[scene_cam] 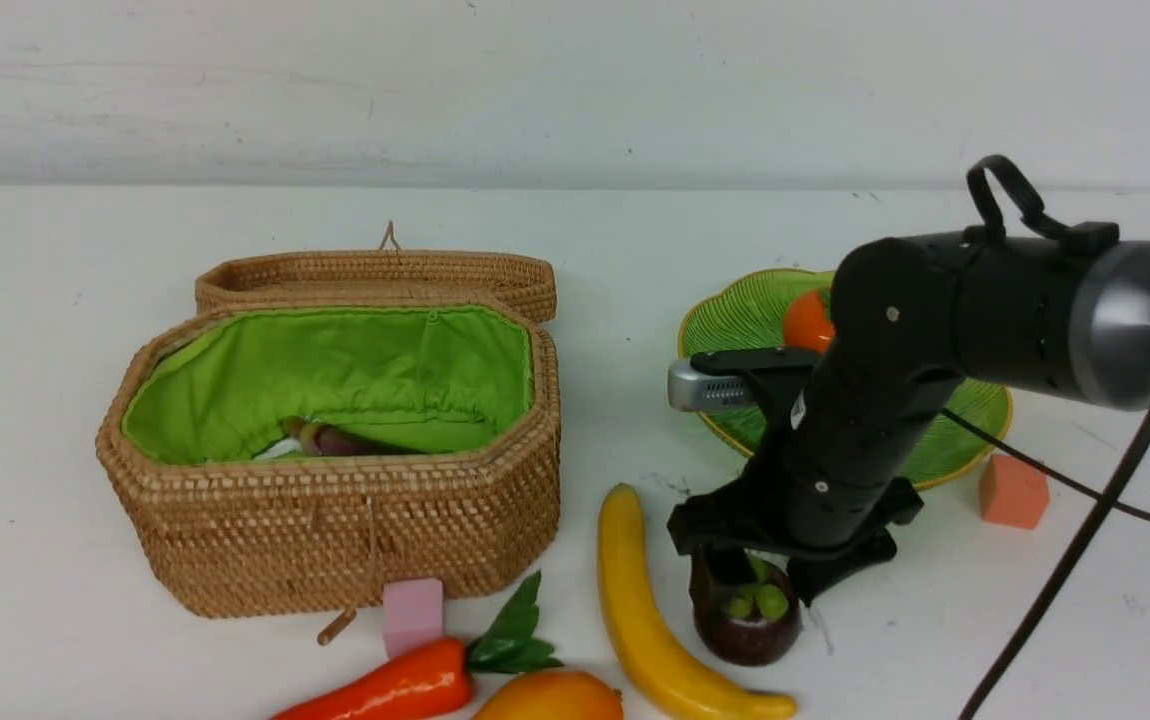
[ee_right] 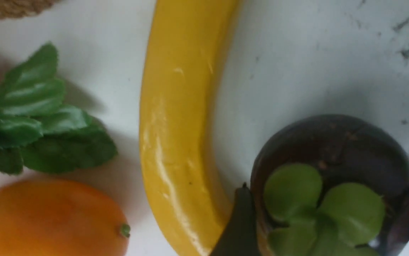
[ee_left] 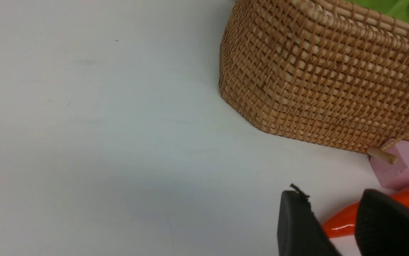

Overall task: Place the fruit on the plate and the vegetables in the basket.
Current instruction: Use the right arm to grab a mangosteen and put it into the right plate

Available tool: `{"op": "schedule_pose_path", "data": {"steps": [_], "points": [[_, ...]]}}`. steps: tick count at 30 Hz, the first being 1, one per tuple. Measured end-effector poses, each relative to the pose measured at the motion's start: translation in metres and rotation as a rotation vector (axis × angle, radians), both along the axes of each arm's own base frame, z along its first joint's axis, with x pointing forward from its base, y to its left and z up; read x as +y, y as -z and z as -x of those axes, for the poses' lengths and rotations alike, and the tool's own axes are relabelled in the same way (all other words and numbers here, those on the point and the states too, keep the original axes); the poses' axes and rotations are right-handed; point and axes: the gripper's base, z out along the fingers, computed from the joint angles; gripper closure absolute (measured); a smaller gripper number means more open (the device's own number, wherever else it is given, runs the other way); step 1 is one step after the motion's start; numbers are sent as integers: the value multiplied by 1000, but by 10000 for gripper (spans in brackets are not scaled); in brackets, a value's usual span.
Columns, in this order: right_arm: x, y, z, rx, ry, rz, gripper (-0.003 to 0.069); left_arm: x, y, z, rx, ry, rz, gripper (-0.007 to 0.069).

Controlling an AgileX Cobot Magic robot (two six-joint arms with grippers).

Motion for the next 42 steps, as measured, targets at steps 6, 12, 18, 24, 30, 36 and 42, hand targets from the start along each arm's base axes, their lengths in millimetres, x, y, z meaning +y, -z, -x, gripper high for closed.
{"op": "schedule_pose_path", "data": {"steps": [6, 12, 18, 24, 30, 36, 42], "points": [[0, 0, 0, -4, 1, -2, 135, 0, 0, 0, 0, 0, 0, 386], [0, 1, -1, -4, 1, 0, 176, 0, 0, 0, 0, 0, 0, 386], [0, 0, -1, -2, 0, 0, 176, 0, 0, 0, 0, 0, 0, 386], [0, -1, 0, 4, -5, 2, 176, 0, 0, 0, 0, 0, 0, 386], [-3, -12, 4, -13, -14, 3, 326, 0, 0, 0, 0, 0, 0, 386], [-4, -15, 6, -9, -21, 11, 488, 0, 0, 0, 0, 0, 0, 386], [-5, -14, 6, -5, -24, 17, 486, 0, 0, 0, 0, 0, 0, 386]]}}
